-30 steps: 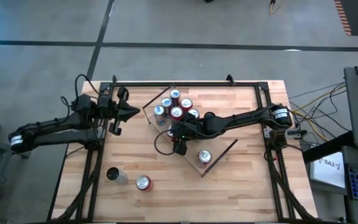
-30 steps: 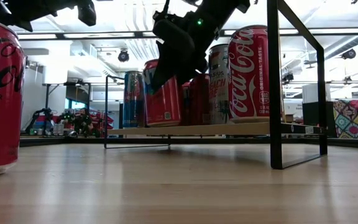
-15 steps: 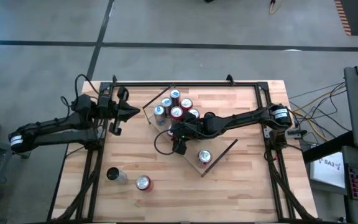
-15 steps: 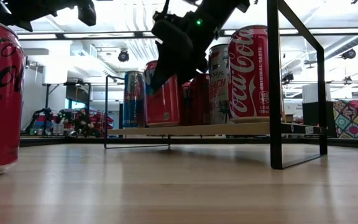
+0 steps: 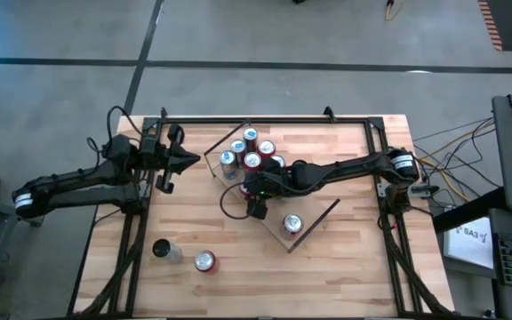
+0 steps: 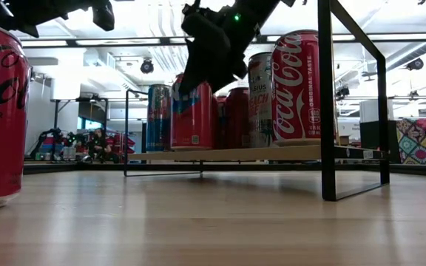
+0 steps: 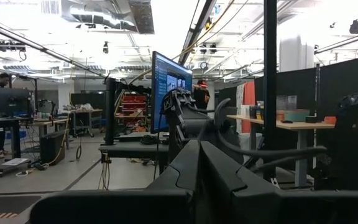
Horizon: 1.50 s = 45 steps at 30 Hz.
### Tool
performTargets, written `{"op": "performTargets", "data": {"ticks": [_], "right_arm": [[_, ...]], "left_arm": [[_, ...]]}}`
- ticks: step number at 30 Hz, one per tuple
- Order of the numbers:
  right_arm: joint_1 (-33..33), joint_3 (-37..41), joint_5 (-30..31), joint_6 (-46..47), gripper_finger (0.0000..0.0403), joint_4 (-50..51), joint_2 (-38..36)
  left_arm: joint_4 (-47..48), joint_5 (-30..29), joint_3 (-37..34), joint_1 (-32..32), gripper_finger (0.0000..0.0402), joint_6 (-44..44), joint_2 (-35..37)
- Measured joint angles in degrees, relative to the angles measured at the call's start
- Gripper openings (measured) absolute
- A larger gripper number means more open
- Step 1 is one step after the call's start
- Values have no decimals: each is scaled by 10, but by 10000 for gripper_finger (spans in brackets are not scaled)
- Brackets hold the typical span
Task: Place canned beverage on shelf
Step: Put the orange soda can on the shelf aligned with the orange soda can on the shelf
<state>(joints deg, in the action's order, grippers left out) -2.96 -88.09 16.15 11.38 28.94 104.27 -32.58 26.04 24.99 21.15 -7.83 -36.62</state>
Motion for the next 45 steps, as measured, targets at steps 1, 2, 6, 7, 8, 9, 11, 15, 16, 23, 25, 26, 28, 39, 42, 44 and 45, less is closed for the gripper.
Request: {"op": "performTargets", "data": {"ticks": [1,2,6,7,8,9,11,15,16,23,25,26,28,39,42,44,45], "right_arm": [[0,-6,1,0,350,9,0],[0,-13,3,-1,350,19,0],[0,-39,4,-15,350,47,0],[0,-48,4,-16,350,53,0],[0,-57,4,-18,350,61,0],[0,-67,4,-19,350,71,0],[0,-86,4,-20,350,88,0],[0,-125,4,-20,348,123,0],[0,-134,4,-20,346,129,0],[-3,-185,-21,-24,322,200,0],[-3,-193,-48,-18,305,217,0],[-3,-194,-64,-16,294,222,0],[-4,-193,-97,-14,268,228,0],[-5,-145,-142,-35,46,266,1],[-5,-135,-142,-45,16,265,2],[-5,-129,-142,-49,13,259,2],[-5,-128,-142,-51,12,258,6]], "left_arm": [[0,0,0,0,0,0,0],[0,0,0,0,0,0,0],[0,0,0,0,0,0,0],[0,0,0,0,0,0,0],[0,0,0,0,0,0,0],[0,0,0,0,0,0,0],[0,0,0,0,0,0,0],[0,0,0,0,0,0,0],[0,0,0,0,0,0,0],[0,0,0,0,0,0,0],[0,0,0,0,0,0,0],[0,0,0,0,0,0,0],[0,1,0,0,0,0,0],[0,4,0,0,0,0,0],[0,5,0,0,0,0,0],[0,5,0,0,0,0,0],[0,5,0,0,0,0,0]]}}
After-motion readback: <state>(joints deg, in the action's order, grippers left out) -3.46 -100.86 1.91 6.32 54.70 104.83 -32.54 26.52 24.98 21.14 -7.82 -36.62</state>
